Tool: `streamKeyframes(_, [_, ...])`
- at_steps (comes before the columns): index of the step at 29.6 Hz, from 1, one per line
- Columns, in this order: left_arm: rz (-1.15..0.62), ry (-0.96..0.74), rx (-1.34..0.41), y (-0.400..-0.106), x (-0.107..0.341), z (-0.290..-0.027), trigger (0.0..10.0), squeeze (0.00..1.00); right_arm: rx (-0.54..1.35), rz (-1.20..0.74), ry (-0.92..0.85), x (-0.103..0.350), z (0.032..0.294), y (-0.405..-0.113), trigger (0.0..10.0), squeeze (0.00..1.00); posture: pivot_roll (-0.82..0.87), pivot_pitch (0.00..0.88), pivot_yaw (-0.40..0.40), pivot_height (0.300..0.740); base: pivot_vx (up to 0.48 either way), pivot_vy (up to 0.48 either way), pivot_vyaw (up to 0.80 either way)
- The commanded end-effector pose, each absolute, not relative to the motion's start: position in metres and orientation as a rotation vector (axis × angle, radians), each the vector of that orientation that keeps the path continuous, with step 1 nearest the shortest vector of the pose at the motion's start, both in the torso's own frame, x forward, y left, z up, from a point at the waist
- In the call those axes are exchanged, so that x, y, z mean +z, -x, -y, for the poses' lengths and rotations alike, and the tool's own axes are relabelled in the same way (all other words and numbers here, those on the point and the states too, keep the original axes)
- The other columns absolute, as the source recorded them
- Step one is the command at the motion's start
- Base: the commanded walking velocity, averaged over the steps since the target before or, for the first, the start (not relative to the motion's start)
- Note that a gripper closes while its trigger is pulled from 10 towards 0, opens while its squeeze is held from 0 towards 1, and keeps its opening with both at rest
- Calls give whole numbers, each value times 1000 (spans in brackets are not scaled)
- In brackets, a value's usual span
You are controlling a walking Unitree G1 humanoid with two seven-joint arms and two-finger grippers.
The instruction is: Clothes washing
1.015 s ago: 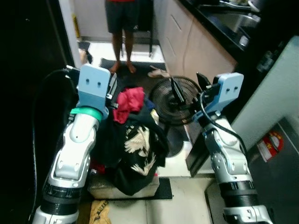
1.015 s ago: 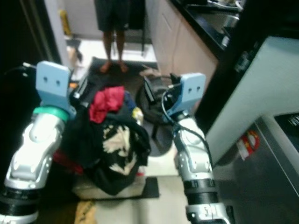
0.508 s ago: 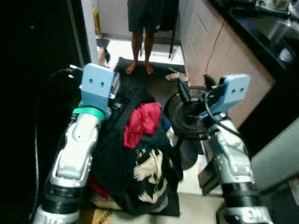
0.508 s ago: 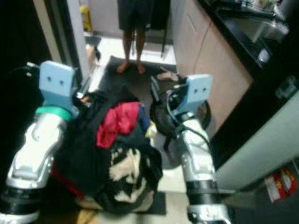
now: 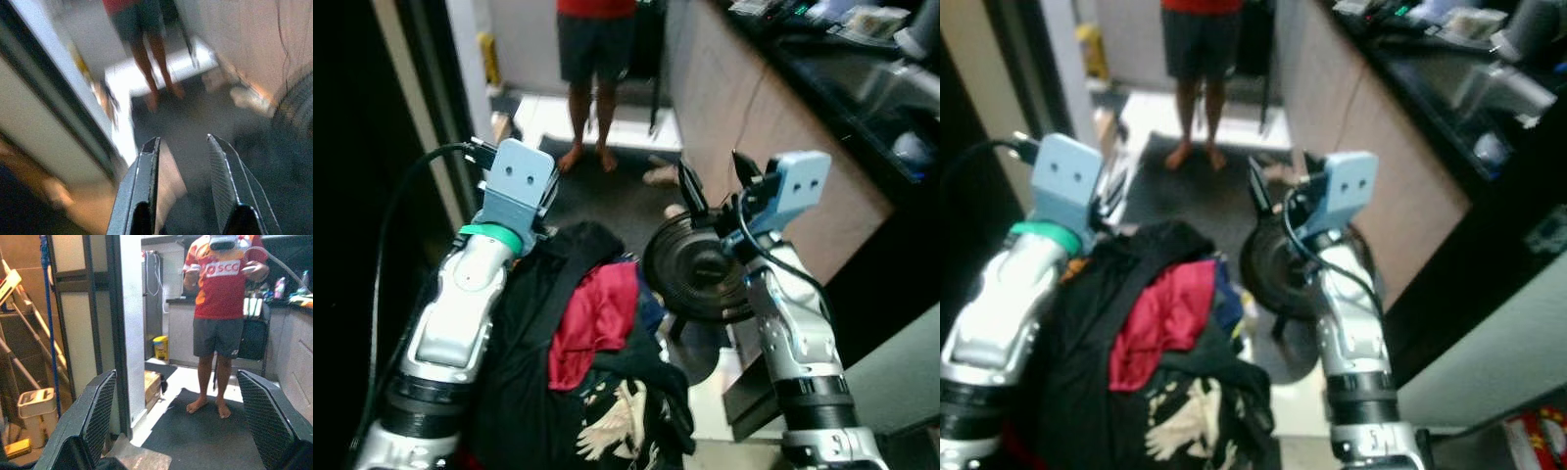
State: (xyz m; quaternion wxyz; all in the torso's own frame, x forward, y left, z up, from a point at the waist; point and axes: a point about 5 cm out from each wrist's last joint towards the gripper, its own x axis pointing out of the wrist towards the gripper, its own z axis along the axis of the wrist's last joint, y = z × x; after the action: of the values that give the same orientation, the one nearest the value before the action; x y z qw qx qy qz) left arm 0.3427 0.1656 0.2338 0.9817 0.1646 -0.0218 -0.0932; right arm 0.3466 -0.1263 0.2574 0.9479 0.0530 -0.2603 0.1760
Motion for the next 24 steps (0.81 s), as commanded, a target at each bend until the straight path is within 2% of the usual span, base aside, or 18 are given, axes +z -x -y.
streamKeyframes(1, [-49,-232,-211,-342,224,-169,10000,0,343,520,-108,254,132,-347,10000,0,66,52,-24,740,0,0,0])
streamKeyframes(2, [-49,-232,-211,-342,224,-169,10000,0,343,520,-108,254,132,-347,10000,0,66,52,-24,740,0,0,0])
streamKeyframes(3, [-110,-130,-196,-342,221,-181,10000,0,344,522,-107,254,132,-346,10000,0,66,50,-21,740,0,0,0])
streamKeyframes(10, [-165,-53,-234,-330,221,-198,10000,0,342,522,-107,253,134,-345,10000,0,67,51,-21,740,0,0,0])
streamKeyframes(15, [-179,-61,-298,-314,233,-205,10000,0,346,520,-106,252,134,-345,10000,0,74,54,-24,740,0,0,0])
streamKeyframes(17, [-167,-154,-308,-302,237,-207,10000,0,352,517,-108,252,133,-345,10000,0,82,59,-28,740,0,0,0])
streamKeyframes(20, [-172,-165,-307,-300,236,-207,10000,0,354,516,-109,252,133,-345,10000,0,82,59,-28,740,0,0,0])
streamKeyframes(21, [-180,-173,-299,-299,233,-207,10000,1000,356,514,-109,251,132,-345,10000,0,85,62,-31,740,0,0,0])
streamKeyframes(24, [-182,-204,-306,-293,231,-205,10000,1000,362,510,-112,251,131,-345,10000,0,86,65,-33,740,0,0,0])
